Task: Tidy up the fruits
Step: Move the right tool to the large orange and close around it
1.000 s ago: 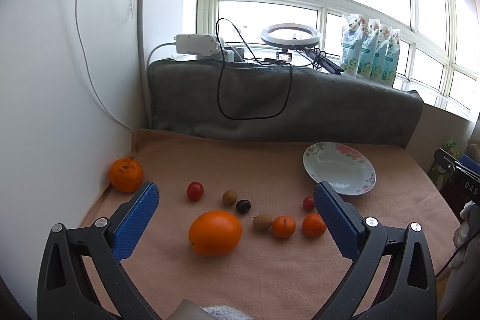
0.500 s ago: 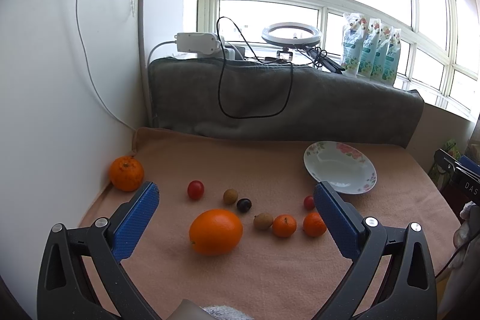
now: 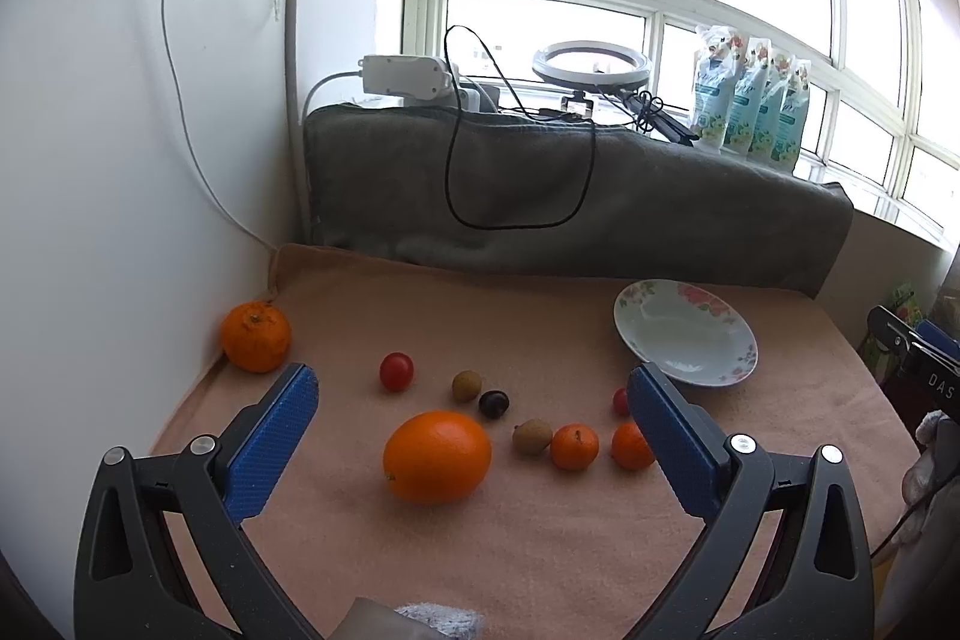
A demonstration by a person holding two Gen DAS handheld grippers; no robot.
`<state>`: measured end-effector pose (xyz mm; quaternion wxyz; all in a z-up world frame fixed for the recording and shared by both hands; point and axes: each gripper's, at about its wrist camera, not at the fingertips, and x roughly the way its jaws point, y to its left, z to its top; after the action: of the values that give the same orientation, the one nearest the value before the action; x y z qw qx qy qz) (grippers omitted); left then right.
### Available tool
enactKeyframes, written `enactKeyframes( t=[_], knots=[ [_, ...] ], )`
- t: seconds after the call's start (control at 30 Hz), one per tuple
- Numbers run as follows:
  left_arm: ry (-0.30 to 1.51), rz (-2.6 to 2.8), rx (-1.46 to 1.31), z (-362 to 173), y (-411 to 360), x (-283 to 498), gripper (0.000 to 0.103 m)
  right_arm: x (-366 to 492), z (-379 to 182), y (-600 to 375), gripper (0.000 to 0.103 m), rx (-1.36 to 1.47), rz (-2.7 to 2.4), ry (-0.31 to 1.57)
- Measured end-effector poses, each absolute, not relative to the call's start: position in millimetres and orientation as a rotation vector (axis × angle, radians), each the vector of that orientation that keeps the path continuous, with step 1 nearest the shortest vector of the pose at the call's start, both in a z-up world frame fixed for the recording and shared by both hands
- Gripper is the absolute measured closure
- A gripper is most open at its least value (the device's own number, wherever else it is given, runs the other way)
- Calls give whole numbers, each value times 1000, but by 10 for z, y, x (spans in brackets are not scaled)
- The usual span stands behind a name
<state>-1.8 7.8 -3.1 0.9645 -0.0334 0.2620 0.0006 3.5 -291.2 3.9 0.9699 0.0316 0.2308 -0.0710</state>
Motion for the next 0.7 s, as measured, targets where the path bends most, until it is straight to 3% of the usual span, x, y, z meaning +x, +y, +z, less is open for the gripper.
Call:
enactKeyframes(
  t=[0.7],
  knots=[
    [672, 0, -216, -483, 511, -19, 5, 514, -256, -2370, 0, 99, 246, 615]
  ],
)
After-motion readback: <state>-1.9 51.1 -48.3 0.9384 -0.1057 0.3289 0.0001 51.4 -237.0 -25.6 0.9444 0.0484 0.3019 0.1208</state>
